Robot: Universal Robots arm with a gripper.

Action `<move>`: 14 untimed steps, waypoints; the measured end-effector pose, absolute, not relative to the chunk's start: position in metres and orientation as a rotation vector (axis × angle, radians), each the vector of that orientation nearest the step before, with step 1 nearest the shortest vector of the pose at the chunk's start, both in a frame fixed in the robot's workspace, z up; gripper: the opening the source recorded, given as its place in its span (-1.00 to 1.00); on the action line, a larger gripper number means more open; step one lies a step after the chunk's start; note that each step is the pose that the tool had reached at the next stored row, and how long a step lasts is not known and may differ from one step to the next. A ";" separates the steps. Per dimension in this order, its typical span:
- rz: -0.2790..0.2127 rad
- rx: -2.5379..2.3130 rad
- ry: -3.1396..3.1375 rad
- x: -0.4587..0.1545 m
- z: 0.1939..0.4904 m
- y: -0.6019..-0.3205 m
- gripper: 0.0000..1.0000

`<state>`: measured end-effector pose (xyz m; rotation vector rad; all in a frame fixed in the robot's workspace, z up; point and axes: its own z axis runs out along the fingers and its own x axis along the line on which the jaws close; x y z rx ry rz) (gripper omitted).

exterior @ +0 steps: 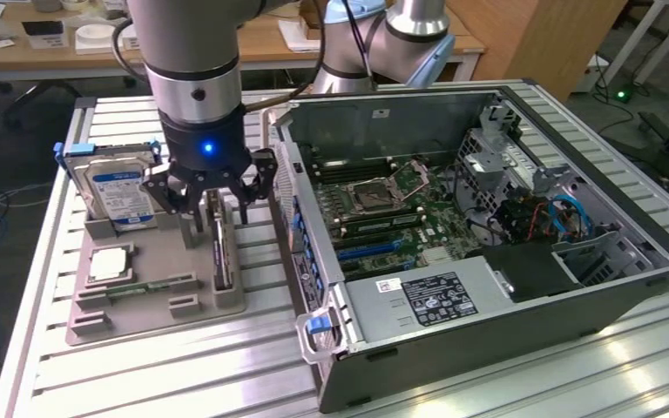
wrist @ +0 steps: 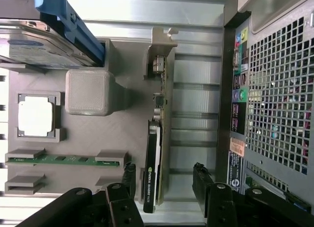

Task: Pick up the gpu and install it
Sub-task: 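Pick up the gpu and move the gpu toward the slot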

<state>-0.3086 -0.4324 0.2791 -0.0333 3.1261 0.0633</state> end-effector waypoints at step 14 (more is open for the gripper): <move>0.063 -0.033 3.136 -0.308 0.268 -0.431 0.18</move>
